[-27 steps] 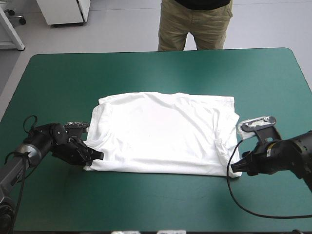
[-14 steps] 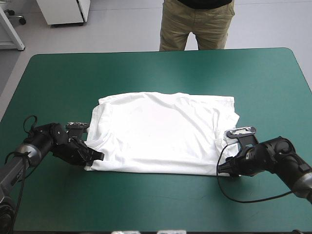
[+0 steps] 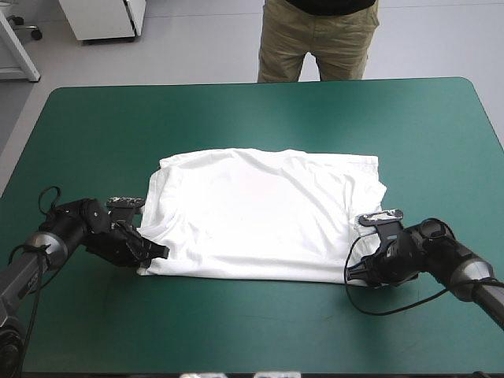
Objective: Fold the cloth
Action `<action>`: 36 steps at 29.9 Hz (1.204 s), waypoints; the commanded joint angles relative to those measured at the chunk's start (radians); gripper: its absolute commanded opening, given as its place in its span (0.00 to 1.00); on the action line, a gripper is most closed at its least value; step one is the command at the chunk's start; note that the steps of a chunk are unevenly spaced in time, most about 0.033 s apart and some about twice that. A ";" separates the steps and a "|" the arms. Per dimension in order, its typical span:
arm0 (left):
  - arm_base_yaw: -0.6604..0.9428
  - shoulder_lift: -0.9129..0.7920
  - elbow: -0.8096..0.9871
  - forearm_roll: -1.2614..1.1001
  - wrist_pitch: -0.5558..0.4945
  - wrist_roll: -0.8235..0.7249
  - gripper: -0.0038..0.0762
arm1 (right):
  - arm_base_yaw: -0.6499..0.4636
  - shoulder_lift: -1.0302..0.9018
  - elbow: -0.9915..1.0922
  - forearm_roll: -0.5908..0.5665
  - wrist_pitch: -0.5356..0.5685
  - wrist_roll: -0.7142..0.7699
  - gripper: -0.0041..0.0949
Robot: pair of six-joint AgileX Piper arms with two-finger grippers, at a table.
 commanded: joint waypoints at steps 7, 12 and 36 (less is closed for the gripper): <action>-0.009 -0.028 0.001 -0.035 0.030 0.011 0.04 | -0.002 0.010 0.071 0.046 0.011 -0.076 0.03; -0.009 -0.096 -0.009 -0.015 0.054 0.004 0.04 | -0.002 -0.073 0.071 0.030 0.057 -0.066 0.02; -0.009 -0.208 -0.303 0.133 0.089 -0.120 0.04 | -0.002 -0.295 -0.266 -0.020 0.272 -0.044 0.02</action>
